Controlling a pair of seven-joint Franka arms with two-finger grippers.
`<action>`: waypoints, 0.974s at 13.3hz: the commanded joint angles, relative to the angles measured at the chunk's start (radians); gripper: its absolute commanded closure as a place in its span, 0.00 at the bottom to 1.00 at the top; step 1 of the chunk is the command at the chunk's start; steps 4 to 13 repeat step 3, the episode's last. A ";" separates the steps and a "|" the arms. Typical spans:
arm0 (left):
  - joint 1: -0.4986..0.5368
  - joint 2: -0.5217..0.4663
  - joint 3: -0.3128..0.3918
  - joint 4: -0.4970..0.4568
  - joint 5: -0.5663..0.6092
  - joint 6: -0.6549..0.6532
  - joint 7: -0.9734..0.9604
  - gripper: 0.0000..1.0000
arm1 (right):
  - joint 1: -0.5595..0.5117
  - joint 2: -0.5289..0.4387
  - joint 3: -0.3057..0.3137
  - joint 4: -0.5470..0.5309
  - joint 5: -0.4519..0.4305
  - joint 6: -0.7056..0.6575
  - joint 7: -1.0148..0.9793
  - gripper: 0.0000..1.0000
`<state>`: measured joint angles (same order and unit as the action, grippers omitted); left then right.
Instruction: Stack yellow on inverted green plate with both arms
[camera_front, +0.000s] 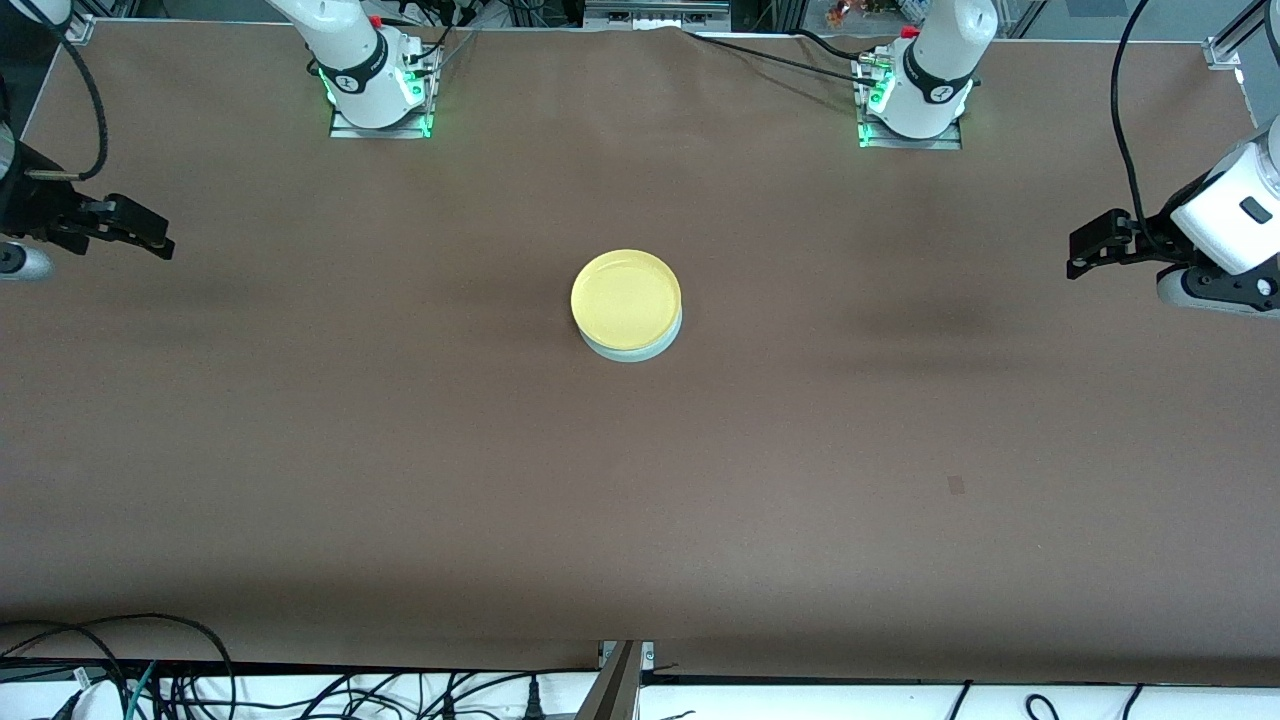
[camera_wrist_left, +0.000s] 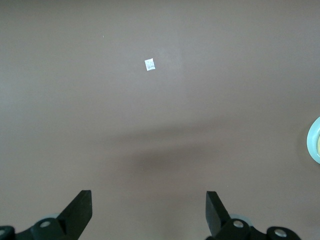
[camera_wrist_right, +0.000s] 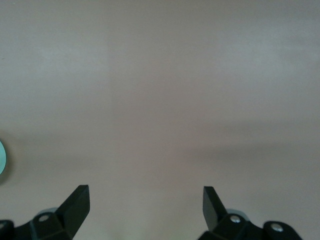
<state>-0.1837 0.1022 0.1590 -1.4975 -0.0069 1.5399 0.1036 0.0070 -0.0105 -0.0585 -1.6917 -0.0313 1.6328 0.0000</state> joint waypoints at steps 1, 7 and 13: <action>0.001 0.033 0.002 0.062 -0.016 -0.015 0.011 0.00 | 0.004 -0.019 -0.003 -0.025 0.013 0.013 0.003 0.00; 0.001 0.033 0.002 0.062 -0.016 -0.015 0.011 0.00 | -0.008 -0.019 0.006 -0.022 0.011 0.012 0.003 0.00; 0.001 0.033 0.002 0.062 -0.016 -0.015 0.011 0.00 | -0.008 -0.019 0.006 -0.022 0.011 0.012 0.003 0.00</action>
